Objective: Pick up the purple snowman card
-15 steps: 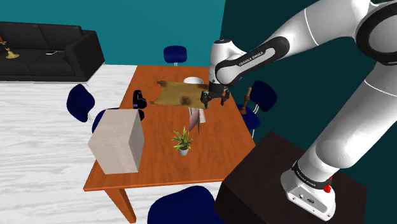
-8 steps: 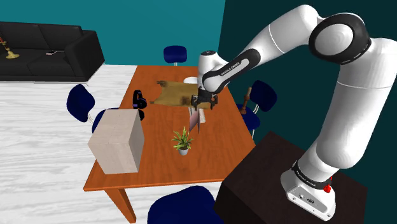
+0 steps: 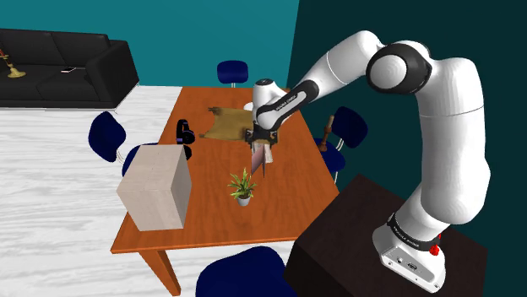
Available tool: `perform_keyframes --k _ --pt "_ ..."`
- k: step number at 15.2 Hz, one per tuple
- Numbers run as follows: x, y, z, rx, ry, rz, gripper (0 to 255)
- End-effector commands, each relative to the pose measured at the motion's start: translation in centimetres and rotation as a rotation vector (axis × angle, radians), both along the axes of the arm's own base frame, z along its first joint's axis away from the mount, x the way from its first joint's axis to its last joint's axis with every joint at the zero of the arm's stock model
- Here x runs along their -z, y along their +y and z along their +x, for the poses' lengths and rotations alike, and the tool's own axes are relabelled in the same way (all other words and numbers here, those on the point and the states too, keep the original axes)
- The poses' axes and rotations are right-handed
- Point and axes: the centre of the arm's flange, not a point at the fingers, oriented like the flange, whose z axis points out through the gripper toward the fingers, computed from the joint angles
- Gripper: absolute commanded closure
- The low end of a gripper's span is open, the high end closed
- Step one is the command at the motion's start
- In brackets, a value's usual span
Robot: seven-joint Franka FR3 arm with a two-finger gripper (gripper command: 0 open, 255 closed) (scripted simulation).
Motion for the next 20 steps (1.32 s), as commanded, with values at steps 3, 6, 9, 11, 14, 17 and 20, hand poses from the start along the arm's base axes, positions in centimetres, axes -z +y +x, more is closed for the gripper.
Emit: perform_keyframes --k 3,6,9,11,14,17,20 --pt "2.2 -0.1 0.5 0.007 -0.002 0.000 0" --pt "4.1 -0.1 0.5 0.007 -0.002 0.000 0" --pt "4.1 -0.1 0.4 0.007 -0.002 0.000 255" --pt "4.1 -0.1 0.4 0.007 -0.002 0.000 255" --pt "4.1 -0.1 0.4 0.007 -0.002 0.000 255" --pt "4.1 -0.1 0.5 0.007 -0.002 0.000 255" --pt "3.1 -0.1 0.5 0.007 -0.002 0.000 255"
